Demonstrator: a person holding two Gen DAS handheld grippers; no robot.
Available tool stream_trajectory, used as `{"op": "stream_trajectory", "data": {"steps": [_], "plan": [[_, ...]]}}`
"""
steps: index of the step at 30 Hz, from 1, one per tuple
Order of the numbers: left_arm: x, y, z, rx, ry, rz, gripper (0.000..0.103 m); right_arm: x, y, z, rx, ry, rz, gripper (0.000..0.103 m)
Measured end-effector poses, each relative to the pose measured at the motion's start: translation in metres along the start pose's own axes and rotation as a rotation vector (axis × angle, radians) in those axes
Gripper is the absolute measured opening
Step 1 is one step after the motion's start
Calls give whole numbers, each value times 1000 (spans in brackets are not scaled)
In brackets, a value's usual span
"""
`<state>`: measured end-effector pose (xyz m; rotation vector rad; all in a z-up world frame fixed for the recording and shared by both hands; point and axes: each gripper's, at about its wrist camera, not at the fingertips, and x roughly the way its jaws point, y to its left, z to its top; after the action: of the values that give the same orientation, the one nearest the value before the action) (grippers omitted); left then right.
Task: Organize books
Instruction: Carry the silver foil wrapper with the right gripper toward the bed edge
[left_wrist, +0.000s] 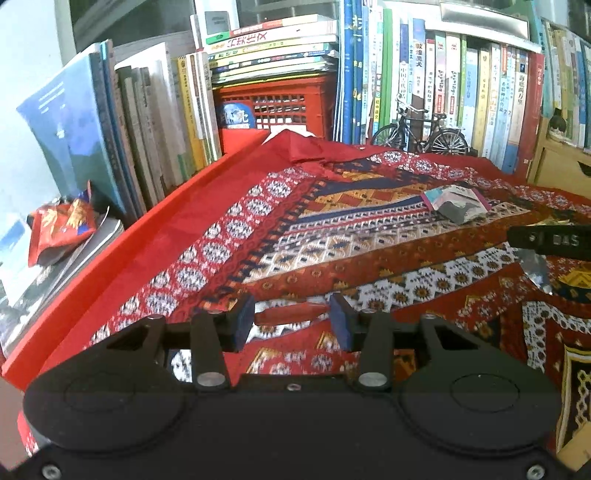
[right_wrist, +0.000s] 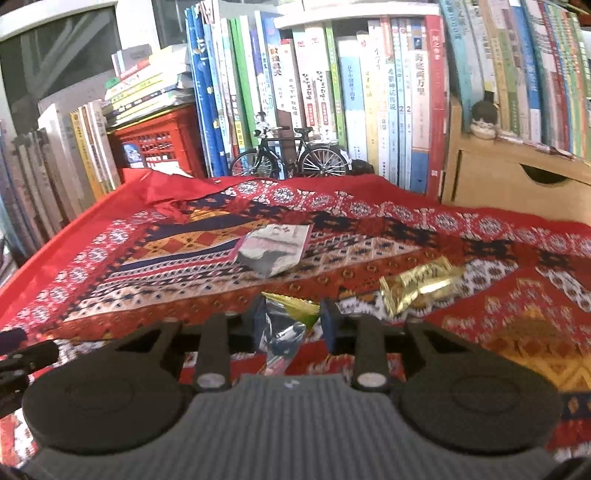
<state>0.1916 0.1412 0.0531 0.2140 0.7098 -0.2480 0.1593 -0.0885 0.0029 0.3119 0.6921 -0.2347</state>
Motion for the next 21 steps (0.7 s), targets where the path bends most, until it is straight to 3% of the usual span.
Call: {"op": "stream_trajectory", "data": {"steps": [13, 21], "plan": [[-51, 25, -34, 44, -8, -67, 42, -86, 57, -70, -66, 26, 37, 37], [-91, 53, -52, 45, -65, -104, 42, -138, 92, -106, -73, 21, 48, 37]]}}
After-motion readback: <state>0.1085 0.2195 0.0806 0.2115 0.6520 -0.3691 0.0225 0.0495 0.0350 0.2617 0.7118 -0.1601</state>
